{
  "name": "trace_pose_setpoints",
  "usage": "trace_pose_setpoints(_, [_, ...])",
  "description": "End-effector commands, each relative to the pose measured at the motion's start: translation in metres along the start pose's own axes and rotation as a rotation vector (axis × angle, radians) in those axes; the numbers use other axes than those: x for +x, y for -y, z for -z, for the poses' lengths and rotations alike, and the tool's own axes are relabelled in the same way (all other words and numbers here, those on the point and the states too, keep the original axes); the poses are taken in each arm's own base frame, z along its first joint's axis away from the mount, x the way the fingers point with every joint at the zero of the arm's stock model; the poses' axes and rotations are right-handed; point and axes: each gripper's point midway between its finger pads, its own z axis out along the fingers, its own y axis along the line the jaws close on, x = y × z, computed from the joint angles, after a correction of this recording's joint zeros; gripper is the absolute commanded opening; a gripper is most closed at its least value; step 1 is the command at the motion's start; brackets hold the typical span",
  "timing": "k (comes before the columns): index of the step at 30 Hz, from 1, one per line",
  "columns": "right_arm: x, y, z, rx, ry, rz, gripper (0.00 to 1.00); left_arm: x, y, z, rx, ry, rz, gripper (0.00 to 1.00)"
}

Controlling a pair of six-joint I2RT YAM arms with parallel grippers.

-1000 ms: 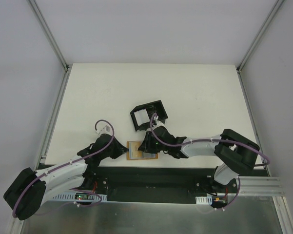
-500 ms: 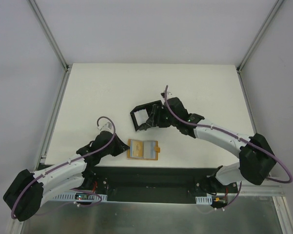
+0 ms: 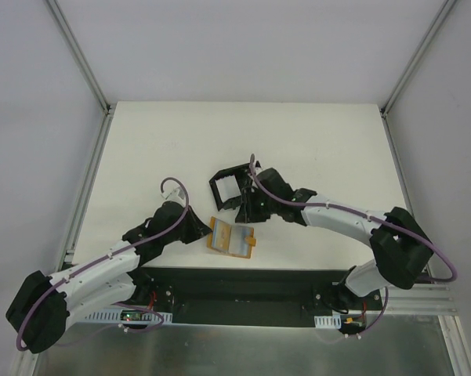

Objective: Put the credit cards into the card holder
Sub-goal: Turn over the card slot in the card holder.

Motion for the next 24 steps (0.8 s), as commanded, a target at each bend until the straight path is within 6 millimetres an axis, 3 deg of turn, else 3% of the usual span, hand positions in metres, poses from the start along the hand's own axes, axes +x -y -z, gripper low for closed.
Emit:
trace_pose_setpoints(1, [0.062, -0.01, -0.013, -0.045, -0.155, -0.035, 0.26, -0.005, 0.017, 0.003, 0.032, -0.019, -0.04, 0.0])
trace_pose_setpoints(5, [0.093, 0.002, -0.027, 0.042, -0.204, -0.052, 0.2, -0.005, 0.022, 0.002, 0.042, -0.031, -0.05, 0.0])
trace_pose_setpoints(9, [0.111, 0.032, -0.035, 0.204, -0.214, -0.079, 0.15, -0.006, 0.036, 0.006, 0.087, -0.048, -0.087, 0.0])
trace_pose_setpoints(13, [0.123, 0.039, -0.042, 0.22, -0.208, -0.115, 0.15, 0.002, 0.057, 0.006, 0.133, -0.107, -0.17, 0.0])
trace_pose_setpoints(16, [0.122, 0.041, -0.043, 0.207, -0.172, -0.135, 0.15, 0.015, 0.061, -0.002, 0.122, -0.173, -0.218, 0.0])
trace_pose_setpoints(19, [0.116, 0.043, -0.033, 0.209, -0.124, -0.14, 0.16, 0.024, 0.046, -0.009, 0.054, -0.214, -0.189, 0.0])
trace_pose_setpoints(24, [0.085, 0.051, -0.007, 0.255, 0.04, -0.12, 0.18, 0.019, 0.007, -0.008, -0.086, -0.126, -0.102, 0.0])
